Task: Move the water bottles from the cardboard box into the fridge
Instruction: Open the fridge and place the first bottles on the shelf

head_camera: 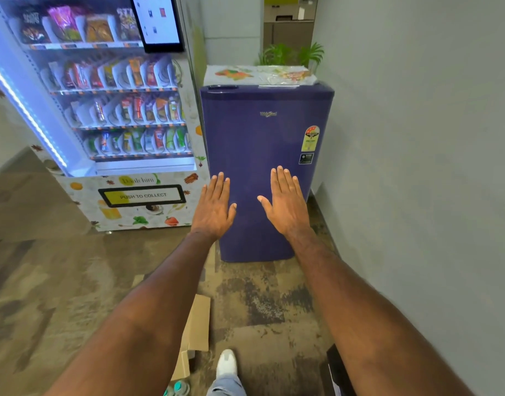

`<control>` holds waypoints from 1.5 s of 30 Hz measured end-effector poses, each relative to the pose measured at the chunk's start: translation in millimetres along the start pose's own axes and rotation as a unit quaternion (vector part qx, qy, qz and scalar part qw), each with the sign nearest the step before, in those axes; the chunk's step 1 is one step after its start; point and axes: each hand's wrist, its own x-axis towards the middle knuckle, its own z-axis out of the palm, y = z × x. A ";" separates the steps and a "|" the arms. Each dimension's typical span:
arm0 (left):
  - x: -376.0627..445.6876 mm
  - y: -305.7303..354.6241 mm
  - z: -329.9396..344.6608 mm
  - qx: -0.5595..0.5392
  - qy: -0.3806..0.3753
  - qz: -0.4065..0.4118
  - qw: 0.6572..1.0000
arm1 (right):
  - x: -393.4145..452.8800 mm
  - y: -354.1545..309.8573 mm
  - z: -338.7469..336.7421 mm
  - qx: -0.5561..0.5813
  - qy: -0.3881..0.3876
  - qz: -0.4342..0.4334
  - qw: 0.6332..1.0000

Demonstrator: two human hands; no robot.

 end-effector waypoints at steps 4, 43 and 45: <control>26.9 -15.7 6.8 -0.012 0.008 0.002 1.000 | 33.1 -6.4 1.7 0.002 0.004 -0.014 1.000; 487.1 -219.3 -10.1 -0.302 0.149 -0.025 0.941 | 511.9 -51.5 55.7 0.120 0.070 -0.139 0.981; 505.9 -219.1 -11.3 -0.329 0.142 -0.046 0.932 | 523.2 -52.7 55.3 0.124 0.054 -0.136 0.981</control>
